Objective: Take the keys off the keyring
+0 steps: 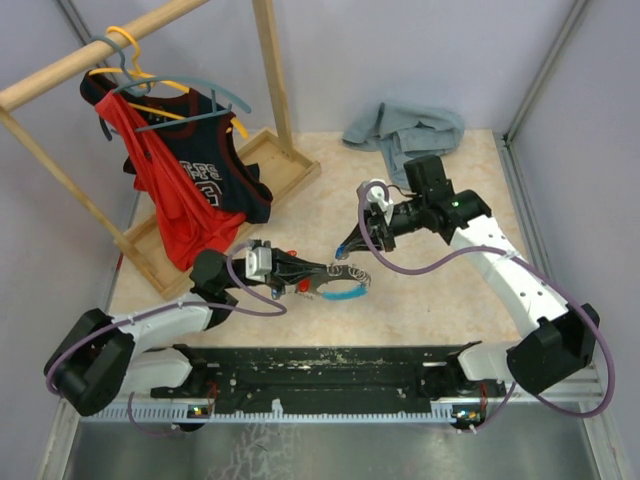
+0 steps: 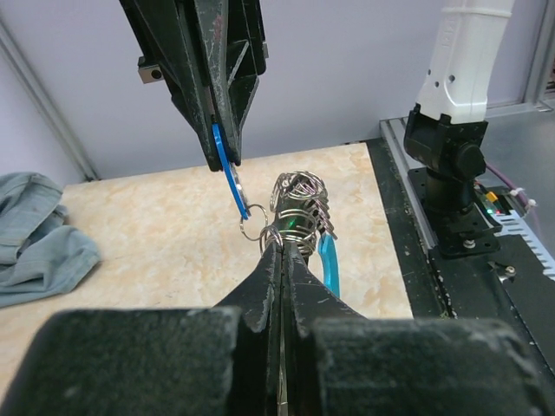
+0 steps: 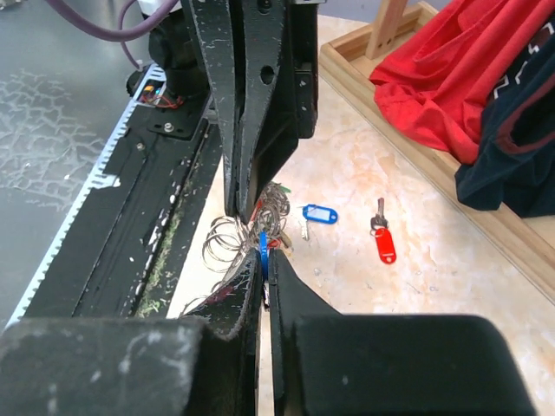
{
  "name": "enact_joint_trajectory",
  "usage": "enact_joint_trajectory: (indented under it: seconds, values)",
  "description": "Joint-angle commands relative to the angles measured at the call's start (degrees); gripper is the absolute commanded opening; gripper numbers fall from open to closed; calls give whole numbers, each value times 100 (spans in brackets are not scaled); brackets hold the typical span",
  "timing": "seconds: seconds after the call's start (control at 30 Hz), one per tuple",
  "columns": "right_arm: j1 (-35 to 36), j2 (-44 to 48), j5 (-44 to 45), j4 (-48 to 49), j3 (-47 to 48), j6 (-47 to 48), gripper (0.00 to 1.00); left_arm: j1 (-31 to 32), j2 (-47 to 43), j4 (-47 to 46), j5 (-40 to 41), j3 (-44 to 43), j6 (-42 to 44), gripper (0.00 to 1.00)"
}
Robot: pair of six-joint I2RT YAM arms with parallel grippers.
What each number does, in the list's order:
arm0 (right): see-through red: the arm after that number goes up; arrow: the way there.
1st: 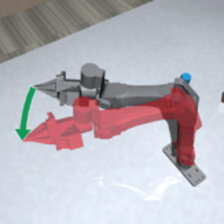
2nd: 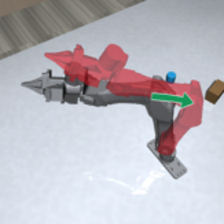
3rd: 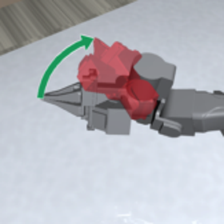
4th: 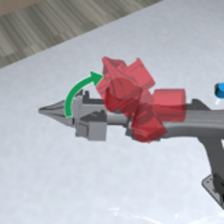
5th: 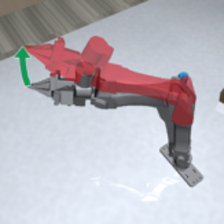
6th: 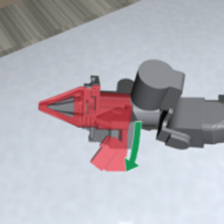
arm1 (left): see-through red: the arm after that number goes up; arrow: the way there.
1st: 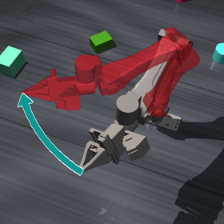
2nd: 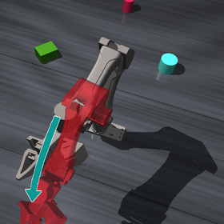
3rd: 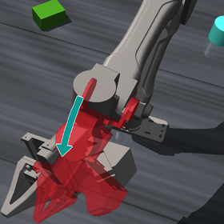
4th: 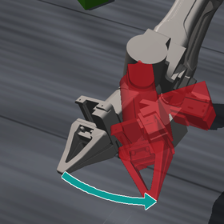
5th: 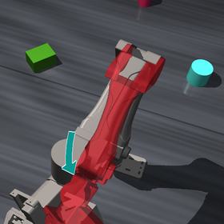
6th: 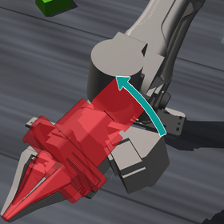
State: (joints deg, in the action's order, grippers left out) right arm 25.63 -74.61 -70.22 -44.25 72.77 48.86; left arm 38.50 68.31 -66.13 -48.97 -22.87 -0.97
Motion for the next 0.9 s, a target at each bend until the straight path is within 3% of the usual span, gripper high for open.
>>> enact_joint_trajectory:
  seconds: [0.0,0.27,0.4,0.5,0.67,0.87]
  values:
    - [-180,222,-140,249,-15,151,0,-78,-158,-812,229,209,37,0]
    - [-181,257,-604,330,42,-59,0,-88,172,-1176,384,239,-210,1]
    - [-181,296,-735,292,113,-97,0,-88,395,-1241,294,181,-323,18]
    - [-181,311,-732,277,123,-100,0,-88,353,-1186,357,187,-275,24]
    - [-181,324,-629,189,130,-5,0,-123,-4,-596,606,81,-92,35]
    - [-181,329,-603,74,162,104,0,-115,-34,370,492,-464,-63,35]
